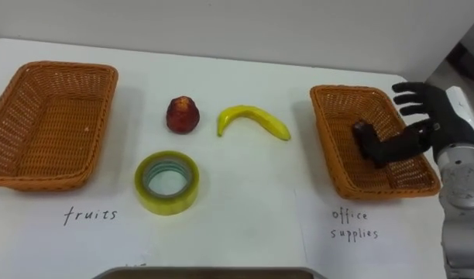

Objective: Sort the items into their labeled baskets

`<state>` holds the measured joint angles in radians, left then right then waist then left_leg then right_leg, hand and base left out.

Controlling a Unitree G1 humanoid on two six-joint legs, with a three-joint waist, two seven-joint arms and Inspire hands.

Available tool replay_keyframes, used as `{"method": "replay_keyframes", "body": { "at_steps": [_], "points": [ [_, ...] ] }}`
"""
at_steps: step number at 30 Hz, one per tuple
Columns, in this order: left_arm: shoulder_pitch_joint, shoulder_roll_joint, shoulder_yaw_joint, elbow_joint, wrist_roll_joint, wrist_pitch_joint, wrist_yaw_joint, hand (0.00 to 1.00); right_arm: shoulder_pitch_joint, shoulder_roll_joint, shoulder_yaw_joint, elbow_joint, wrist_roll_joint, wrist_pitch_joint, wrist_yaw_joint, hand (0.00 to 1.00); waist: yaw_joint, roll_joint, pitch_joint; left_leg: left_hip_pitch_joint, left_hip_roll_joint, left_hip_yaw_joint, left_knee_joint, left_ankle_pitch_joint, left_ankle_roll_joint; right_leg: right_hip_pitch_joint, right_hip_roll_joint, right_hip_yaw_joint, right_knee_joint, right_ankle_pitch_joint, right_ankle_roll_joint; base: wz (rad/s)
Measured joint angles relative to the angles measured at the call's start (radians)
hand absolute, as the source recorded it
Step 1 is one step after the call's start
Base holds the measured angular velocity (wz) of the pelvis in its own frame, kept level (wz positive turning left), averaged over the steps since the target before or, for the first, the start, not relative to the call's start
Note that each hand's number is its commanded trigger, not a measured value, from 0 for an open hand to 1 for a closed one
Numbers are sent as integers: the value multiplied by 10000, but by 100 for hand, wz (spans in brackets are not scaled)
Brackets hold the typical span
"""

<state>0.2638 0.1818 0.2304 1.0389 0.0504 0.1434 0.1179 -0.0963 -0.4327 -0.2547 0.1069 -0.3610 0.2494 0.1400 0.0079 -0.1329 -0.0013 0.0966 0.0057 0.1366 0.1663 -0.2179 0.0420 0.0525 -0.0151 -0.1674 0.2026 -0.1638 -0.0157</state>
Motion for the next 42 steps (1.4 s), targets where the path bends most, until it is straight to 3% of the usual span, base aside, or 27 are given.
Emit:
{"method": "replay_keyframes", "body": {
  "at_steps": [30,42],
  "points": [
    [-102,9,-17,-15,4,15,-14,0,0,0,0,0,-18,-94,0,0,-7,78,10,-16,1,-14,0,-1,0,-3,0,-30,4,1,-1,0],
    [-103,37,-33,-188,-11,18,-188,0,-27,0,0,-118,82,-86,17,0,-7,68,-20,4,0,-3,-5,0,0,-3,13,11,29,1,-1,0]
  ]
}}
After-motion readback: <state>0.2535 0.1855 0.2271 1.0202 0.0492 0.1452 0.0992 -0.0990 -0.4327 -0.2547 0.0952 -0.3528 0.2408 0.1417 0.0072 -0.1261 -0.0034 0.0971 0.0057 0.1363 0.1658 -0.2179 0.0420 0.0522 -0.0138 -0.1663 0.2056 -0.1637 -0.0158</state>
